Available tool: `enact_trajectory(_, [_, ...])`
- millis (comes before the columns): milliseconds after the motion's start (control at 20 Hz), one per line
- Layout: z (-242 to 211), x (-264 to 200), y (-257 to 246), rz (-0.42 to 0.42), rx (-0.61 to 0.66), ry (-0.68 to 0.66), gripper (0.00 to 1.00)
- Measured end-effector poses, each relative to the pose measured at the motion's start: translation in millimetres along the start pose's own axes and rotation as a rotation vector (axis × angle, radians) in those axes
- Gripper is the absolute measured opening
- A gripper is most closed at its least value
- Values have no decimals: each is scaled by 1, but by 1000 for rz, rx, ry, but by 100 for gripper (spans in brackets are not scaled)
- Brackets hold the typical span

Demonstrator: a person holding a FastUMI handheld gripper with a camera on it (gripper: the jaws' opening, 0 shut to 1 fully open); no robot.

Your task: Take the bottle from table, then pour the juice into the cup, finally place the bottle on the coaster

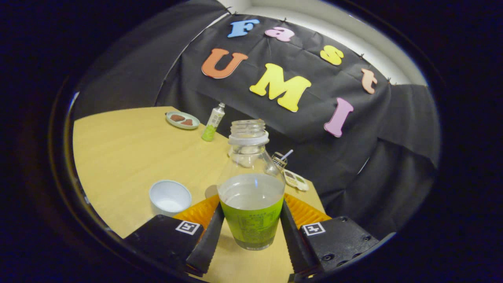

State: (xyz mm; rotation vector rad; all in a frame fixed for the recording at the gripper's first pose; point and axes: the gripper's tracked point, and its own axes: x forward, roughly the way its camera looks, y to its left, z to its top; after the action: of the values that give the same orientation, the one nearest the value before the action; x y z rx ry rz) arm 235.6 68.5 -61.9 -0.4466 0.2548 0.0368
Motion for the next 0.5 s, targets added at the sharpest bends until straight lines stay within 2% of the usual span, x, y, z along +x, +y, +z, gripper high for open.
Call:
enact_trajectory(250, [35, 14, -24, 55, 255, -118, 80])
enact_trajectory(500, [60, 48, -20, 49, 311, -215, 80])
